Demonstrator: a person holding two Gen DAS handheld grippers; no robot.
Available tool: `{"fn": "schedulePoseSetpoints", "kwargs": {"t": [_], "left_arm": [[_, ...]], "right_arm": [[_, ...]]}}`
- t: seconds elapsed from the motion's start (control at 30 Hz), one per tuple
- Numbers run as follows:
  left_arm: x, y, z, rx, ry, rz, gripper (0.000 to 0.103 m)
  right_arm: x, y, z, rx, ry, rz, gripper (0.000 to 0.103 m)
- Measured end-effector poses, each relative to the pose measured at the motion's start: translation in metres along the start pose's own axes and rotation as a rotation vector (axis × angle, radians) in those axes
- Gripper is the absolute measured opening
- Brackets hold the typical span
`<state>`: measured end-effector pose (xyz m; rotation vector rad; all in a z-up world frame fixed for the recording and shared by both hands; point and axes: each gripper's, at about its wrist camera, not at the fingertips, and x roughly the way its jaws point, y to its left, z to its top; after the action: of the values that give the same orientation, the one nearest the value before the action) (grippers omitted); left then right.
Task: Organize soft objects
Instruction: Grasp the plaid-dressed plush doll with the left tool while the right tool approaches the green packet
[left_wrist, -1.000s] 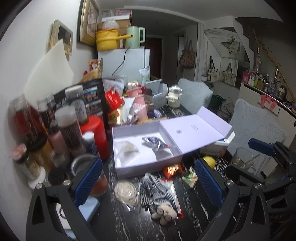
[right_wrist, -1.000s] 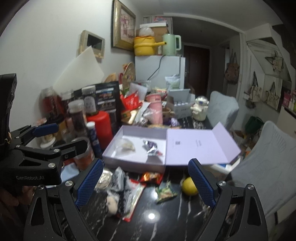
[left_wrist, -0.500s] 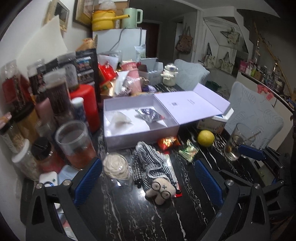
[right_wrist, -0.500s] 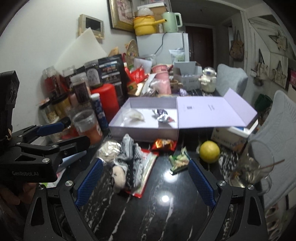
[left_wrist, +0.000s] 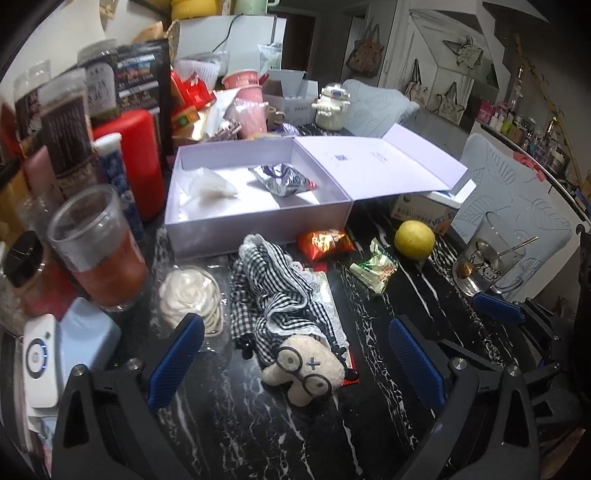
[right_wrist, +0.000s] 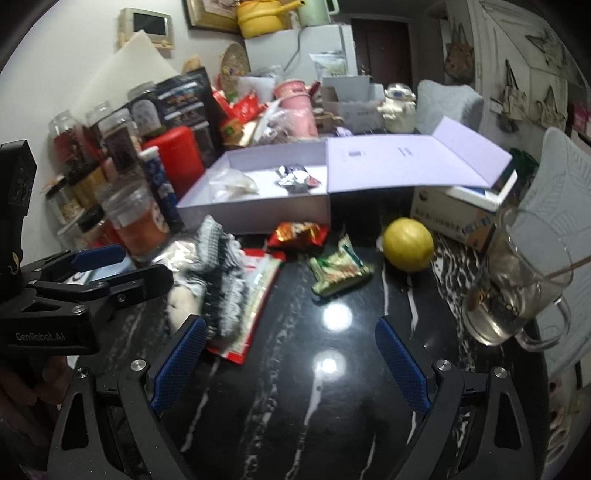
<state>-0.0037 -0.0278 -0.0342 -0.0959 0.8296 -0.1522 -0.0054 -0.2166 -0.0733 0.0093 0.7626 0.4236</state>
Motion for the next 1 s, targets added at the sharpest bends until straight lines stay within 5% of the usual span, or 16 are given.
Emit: {"fn": "schedulePoseSetpoints", "kwargs": {"t": [0.57, 0.73, 0.8, 0.87, 1.0], "left_arm": [[0.097, 0.001, 0.004, 0.014, 0.215, 0.062, 0.102], [0.105, 0.014, 0.003, -0.031, 0.211, 0.050, 0.102], [0.104, 0.016, 0.003, -0.030, 0.199, 0.046, 0.092], [0.102, 0.017, 0.002, -0.033, 0.179, 0.032, 0.071], [0.097, 0.020, 0.002, -0.055, 0.172, -0.012, 0.057]], "right_arm": [[0.050, -0.035, 0.007, 0.023, 0.092, -0.039, 0.094], [0.063, -0.043, 0.012, 0.040, 0.115, -0.029, 0.094], [0.068, -0.045, 0.016, 0.037, 0.116, -0.032, 0.094], [0.073, -0.047, 0.020, 0.036, 0.119, -0.027, 0.094], [0.085, -0.049, 0.027, 0.030, 0.128, -0.016, 0.094]]}}
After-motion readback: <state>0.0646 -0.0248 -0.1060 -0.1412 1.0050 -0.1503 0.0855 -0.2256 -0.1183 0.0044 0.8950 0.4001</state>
